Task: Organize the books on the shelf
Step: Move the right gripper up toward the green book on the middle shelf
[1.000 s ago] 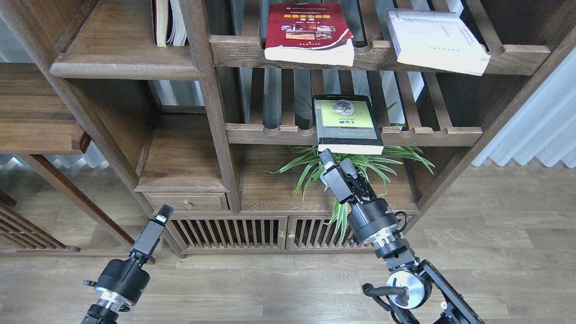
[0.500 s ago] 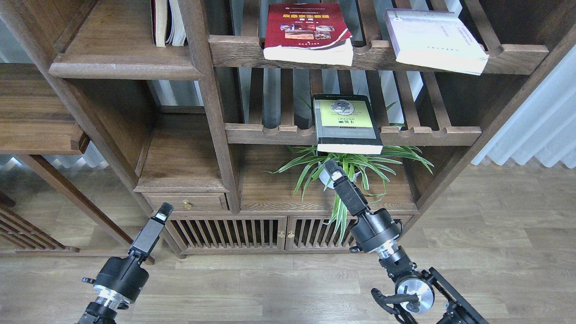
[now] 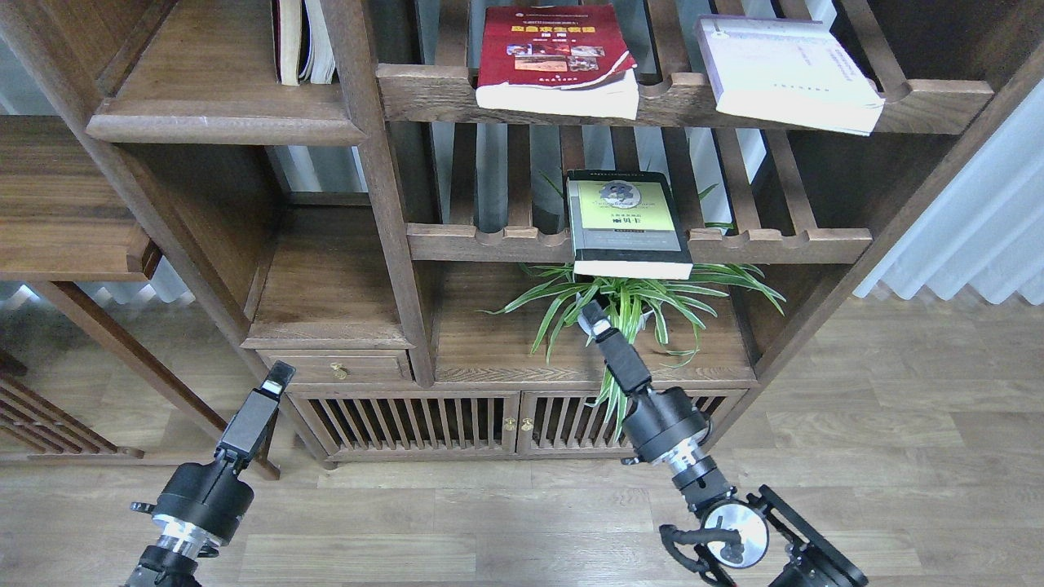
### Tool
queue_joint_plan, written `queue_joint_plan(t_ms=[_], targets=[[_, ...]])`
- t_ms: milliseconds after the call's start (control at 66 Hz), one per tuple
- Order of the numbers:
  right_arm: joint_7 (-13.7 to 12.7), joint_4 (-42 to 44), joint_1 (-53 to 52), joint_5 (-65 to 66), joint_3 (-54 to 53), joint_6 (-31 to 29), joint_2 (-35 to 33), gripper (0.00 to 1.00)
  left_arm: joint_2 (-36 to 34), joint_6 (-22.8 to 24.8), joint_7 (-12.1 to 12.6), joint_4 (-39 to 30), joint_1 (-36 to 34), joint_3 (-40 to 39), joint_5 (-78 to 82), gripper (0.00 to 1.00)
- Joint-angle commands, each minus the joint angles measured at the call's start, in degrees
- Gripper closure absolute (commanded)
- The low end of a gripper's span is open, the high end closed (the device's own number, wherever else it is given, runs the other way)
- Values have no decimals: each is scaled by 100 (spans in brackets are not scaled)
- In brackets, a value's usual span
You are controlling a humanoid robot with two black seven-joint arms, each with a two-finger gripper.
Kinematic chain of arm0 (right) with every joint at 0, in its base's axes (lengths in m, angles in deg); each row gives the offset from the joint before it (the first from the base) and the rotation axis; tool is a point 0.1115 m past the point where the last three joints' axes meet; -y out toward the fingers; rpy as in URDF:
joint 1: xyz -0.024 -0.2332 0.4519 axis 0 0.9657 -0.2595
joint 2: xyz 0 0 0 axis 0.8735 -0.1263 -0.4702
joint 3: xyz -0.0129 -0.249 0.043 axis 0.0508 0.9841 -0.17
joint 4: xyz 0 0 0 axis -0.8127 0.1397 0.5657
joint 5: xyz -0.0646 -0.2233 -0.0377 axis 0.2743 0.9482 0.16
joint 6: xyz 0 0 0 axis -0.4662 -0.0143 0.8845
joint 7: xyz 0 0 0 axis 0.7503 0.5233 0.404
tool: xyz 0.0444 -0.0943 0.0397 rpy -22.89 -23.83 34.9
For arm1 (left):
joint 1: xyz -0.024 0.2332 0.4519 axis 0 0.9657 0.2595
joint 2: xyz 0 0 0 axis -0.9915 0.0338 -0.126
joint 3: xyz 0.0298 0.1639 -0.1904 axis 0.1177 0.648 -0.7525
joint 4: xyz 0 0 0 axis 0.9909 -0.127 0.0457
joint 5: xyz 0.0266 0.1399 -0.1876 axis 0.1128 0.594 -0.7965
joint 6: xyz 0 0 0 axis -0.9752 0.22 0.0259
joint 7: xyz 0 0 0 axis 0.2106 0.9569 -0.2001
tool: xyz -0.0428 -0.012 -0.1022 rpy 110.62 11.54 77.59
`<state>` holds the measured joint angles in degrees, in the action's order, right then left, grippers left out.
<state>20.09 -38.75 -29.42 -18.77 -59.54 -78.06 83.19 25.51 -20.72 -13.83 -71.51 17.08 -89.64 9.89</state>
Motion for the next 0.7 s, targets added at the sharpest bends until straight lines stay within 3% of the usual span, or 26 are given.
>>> queue_joint_plan(t_ms=[0,152,440,682], targets=[[-10,57,-7,-16,396,0,-50,1,0,0,0,2,-1,-29,2,0],[51,540,-147,-481,379,0,82,1,0,0,0,10,-27,-46,2,0],[69,497,-886,-2793,862,0,82,1,0,0,0,10,-36,-73,2,0],[341,558,-1316,-3426,845,84,82,1,0,0,0,19,-71,-73,2,0]])
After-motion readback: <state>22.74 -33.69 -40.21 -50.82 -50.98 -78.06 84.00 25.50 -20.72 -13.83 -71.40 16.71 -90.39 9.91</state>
